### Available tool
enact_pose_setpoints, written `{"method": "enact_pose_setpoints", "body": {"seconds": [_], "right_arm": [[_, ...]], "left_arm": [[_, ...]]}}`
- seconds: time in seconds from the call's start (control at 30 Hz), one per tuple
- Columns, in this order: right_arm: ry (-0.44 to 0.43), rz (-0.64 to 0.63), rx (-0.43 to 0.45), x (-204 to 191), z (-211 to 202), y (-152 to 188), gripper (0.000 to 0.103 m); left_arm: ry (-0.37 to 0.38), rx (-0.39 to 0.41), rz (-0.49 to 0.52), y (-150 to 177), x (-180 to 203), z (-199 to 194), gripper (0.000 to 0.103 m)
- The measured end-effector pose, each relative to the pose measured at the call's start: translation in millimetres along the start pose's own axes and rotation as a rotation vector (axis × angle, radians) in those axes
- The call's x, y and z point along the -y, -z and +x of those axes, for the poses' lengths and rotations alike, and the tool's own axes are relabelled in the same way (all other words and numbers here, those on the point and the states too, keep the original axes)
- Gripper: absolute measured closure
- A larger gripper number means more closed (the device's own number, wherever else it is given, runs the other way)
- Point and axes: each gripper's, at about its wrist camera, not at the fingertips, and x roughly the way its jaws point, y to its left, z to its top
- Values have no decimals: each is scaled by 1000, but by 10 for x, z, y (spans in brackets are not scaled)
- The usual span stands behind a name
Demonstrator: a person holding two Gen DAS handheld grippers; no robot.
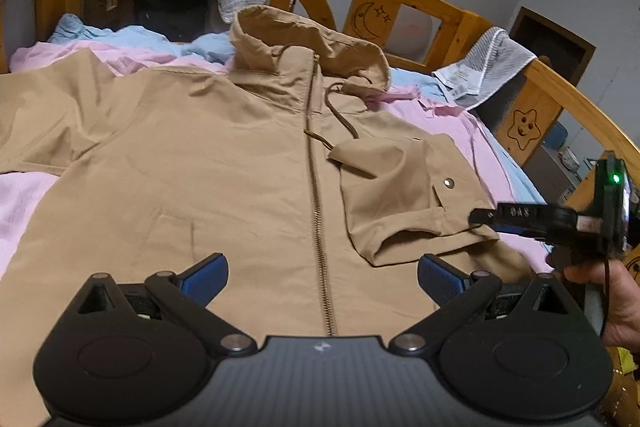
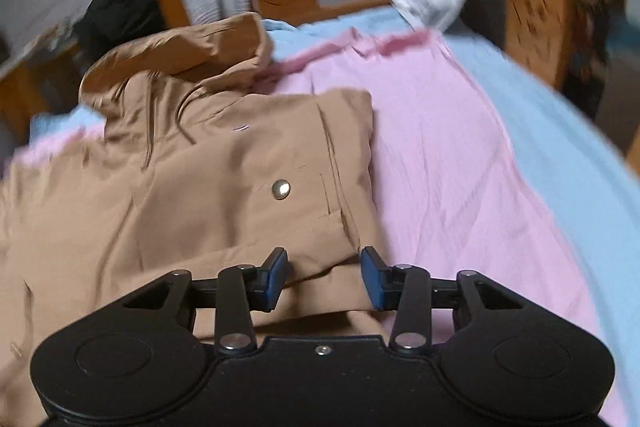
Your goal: Fold large clothes
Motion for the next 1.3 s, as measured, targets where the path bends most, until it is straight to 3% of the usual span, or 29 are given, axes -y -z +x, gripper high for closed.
{"method": "enact_pose_setpoints", "body": {"seconds": [0.07,0.1,0.2,0.27,0.33,0.43,0.5,0.67,0.8,0.87,0.9,0.93,0.97,1.03,1.07,1.13,1.2,1.3], "right_arm": [[-10,56,1,27,30,-28,64],[-7,47,19,-3,31,-47,82],[-14,-44,102,-157,-52,-88,101],[-58,-125,182,-321,-206,-93,102],[-105,-304,291,-608,-400,-6,102],[-201,-527,384,-1015,-611,217,102],[-257,-626,423,-1234,-709,360,102],[-349,-809,450,-1640,-750,661,102],[-388,-875,423,-1852,-675,822,102],[-395,-912,413,-1951,-643,913,102],[-399,-932,404,-1985,-620,940,101],[-408,-949,391,-2014,-607,972,99],[-413,-960,373,-2041,-600,992,96],[-432,-952,343,-1997,-624,974,78],[-424,-944,339,-1927,-649,951,71],[-381,-876,333,-1698,-675,809,43],[-301,-785,330,-1440,-650,596,36],[-83,-636,323,-1036,-431,218,34]], "left_arm": [[22,3,-14,-28,-4,11,1],[34,9,-26,-51,-18,11,1],[118,41,-94,-187,-112,-16,1],[201,56,-152,-331,-211,-21,1],[285,59,-229,-480,-356,8,1],[384,47,-324,-637,-567,117,1],[426,28,-359,-704,-682,223,1],[450,-48,-429,-808,-857,543,1],[401,-56,-438,-835,-927,644,1],[352,-55,-417,-847,-943,659,9],[310,-66,-399,-858,-940,679,32],[265,-79,-387,-862,-946,699,68],[223,-92,-392,-866,-972,703,84],[145,-84,-383,-854,-1046,681,102],[124,-74,-370,-853,-1093,655,102],[90,-71,-334,-867,-1180,592,103],[52,-69,-260,-897,-1208,507,103],[-29,-92,-102,-964,-1172,433,103]]}}
